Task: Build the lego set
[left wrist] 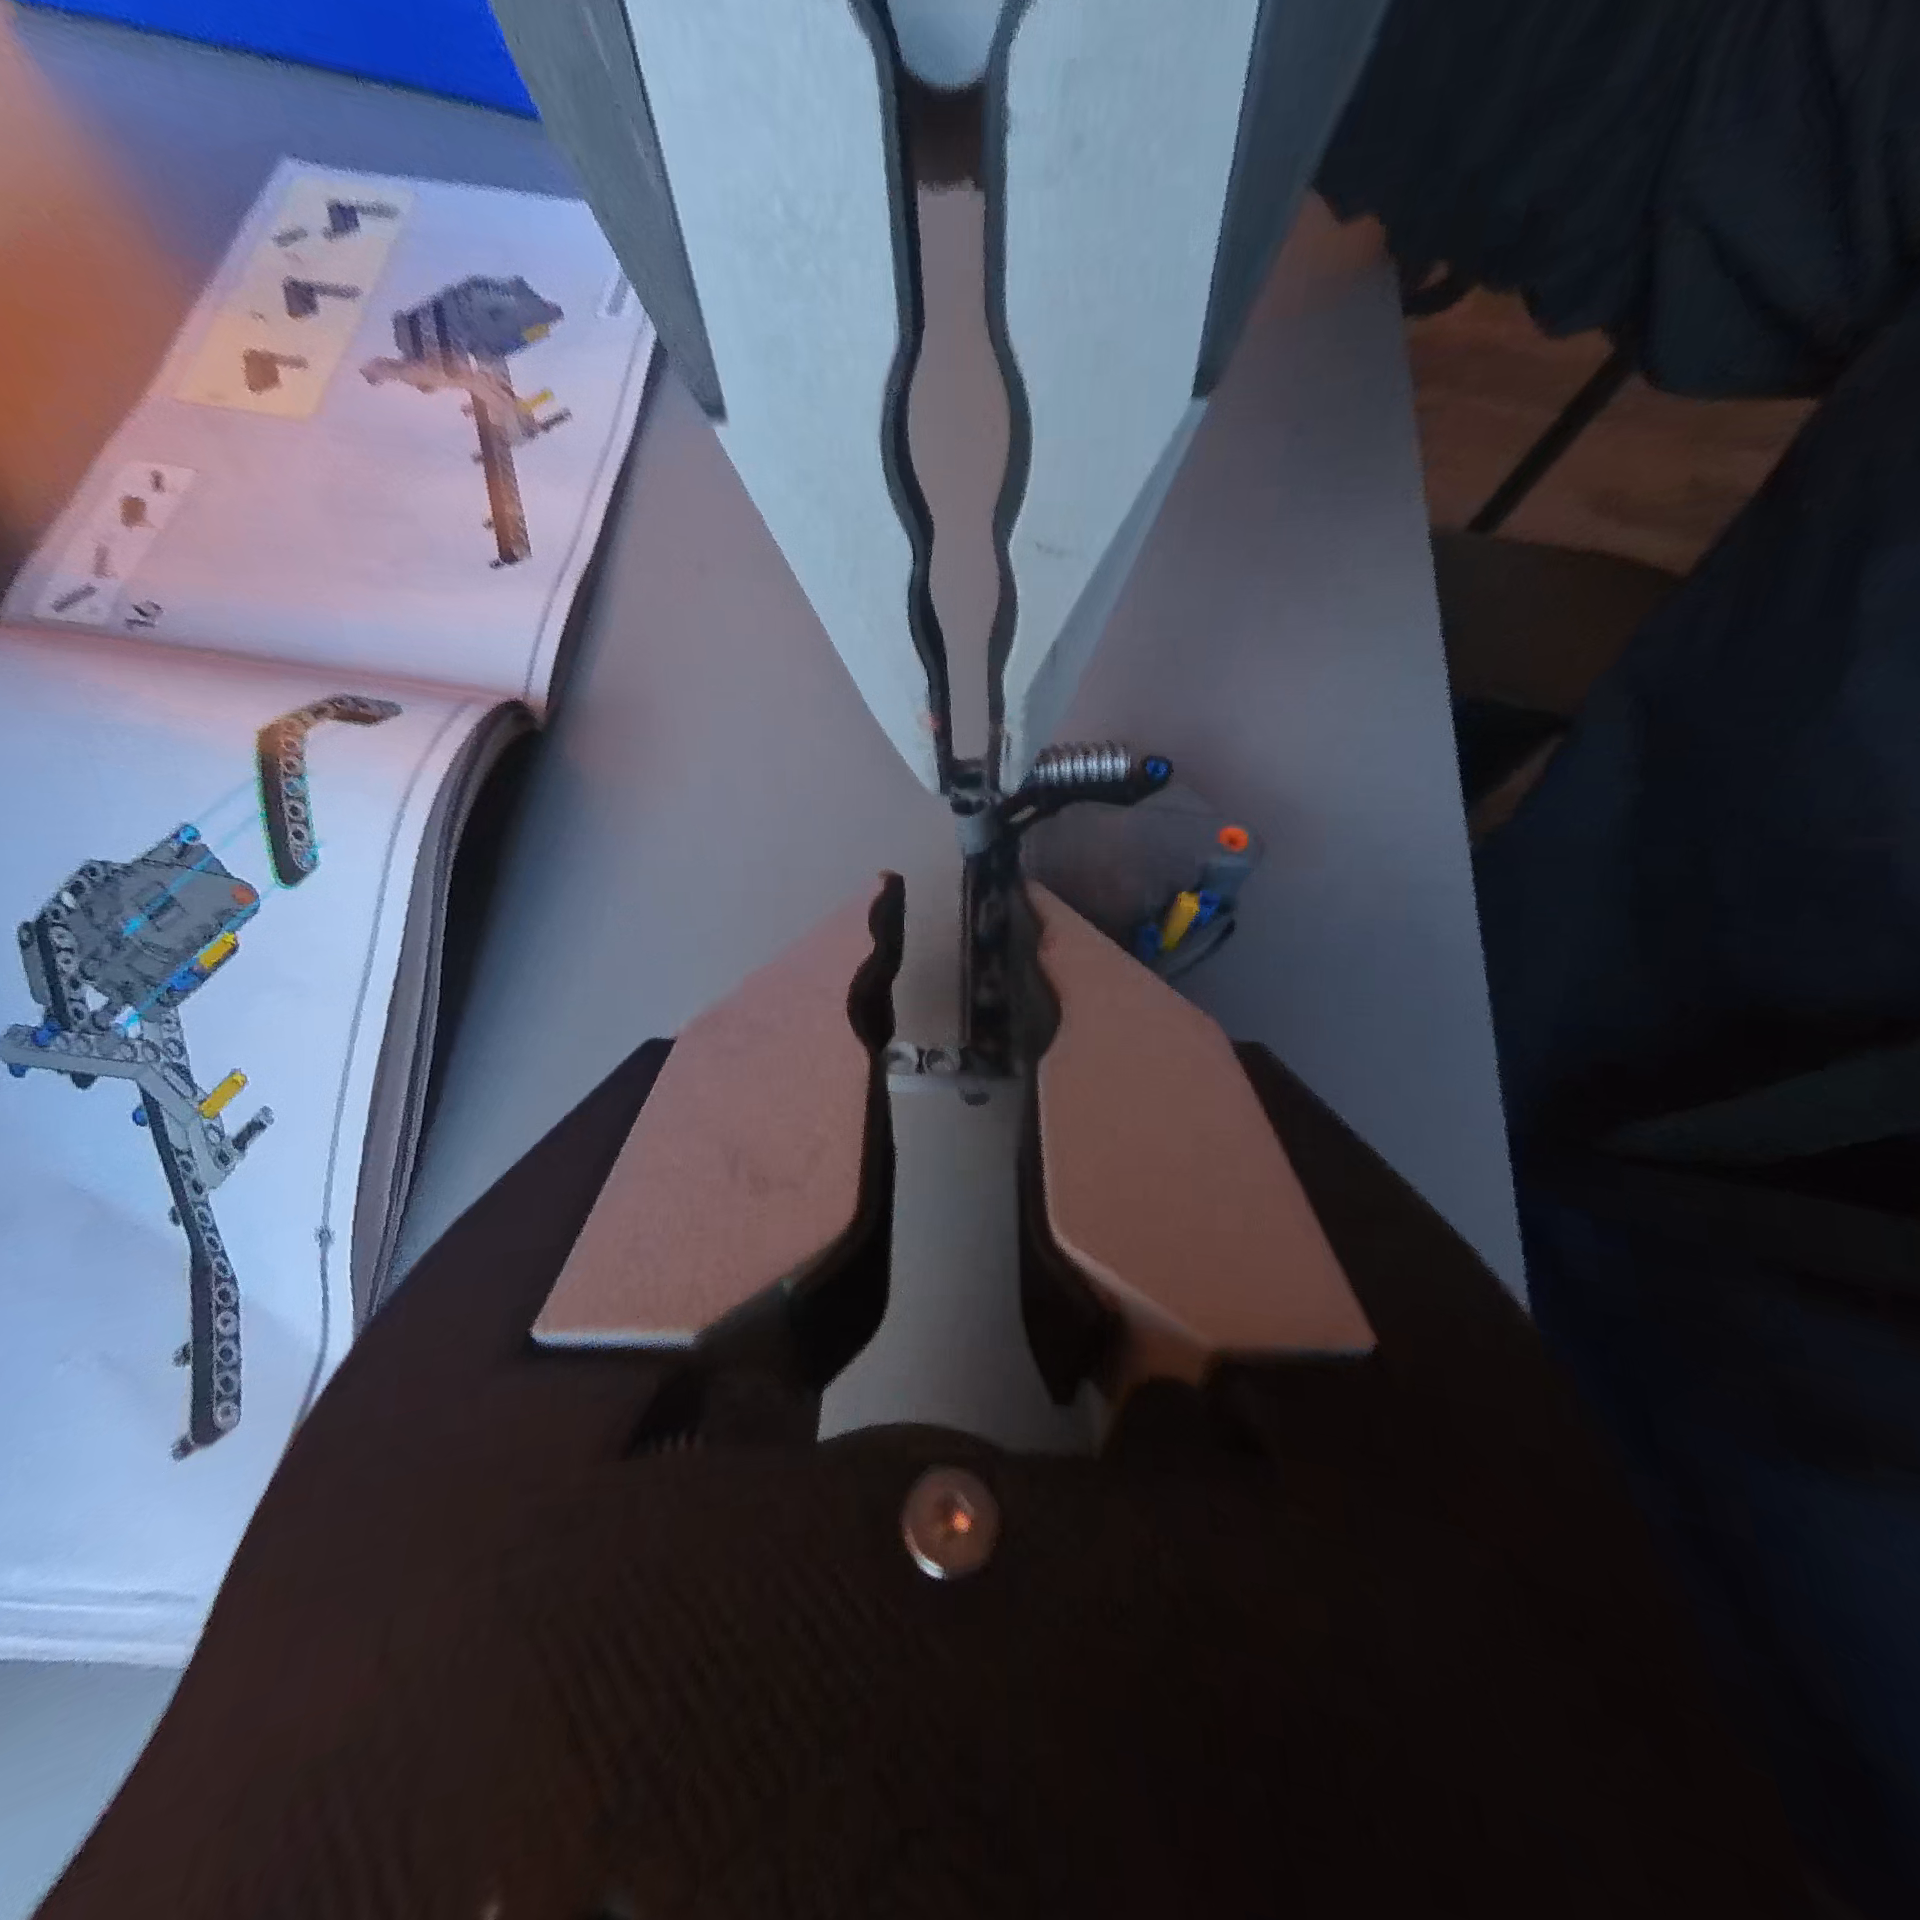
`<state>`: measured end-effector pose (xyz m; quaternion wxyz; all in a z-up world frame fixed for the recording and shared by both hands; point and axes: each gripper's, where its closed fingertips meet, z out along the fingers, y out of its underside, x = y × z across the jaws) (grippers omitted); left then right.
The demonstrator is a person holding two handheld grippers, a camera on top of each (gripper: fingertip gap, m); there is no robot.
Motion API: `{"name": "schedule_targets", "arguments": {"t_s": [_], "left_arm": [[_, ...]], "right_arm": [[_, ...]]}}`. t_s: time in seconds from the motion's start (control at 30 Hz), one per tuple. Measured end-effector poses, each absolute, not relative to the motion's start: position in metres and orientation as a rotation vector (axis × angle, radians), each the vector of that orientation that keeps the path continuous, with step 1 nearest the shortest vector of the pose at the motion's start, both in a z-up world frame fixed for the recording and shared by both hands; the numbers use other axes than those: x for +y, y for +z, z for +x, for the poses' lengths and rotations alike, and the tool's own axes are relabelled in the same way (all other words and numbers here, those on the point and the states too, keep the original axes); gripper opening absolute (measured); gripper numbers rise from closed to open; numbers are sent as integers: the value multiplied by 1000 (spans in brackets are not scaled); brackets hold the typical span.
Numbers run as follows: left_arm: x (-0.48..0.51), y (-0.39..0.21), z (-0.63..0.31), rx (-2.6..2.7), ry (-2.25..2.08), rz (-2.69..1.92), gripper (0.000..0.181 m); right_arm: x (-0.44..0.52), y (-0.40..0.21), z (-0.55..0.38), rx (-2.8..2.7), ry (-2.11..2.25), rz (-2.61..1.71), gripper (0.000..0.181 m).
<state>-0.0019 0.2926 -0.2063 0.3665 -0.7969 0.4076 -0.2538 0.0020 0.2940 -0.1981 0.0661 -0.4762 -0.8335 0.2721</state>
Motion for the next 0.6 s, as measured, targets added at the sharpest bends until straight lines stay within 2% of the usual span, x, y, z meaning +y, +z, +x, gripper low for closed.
{"name": "schedule_targets", "arguments": {"t_s": [0.13,0.6], "left_arm": [[291,-194,3,1019,-732,-1985,6],[292,-193,6,996,-765,-1974,5]], "right_arm": [[291,-199,1,-2500,841,-1465,4],[289,-197,-1,-2423,920,-1432,5]]}}
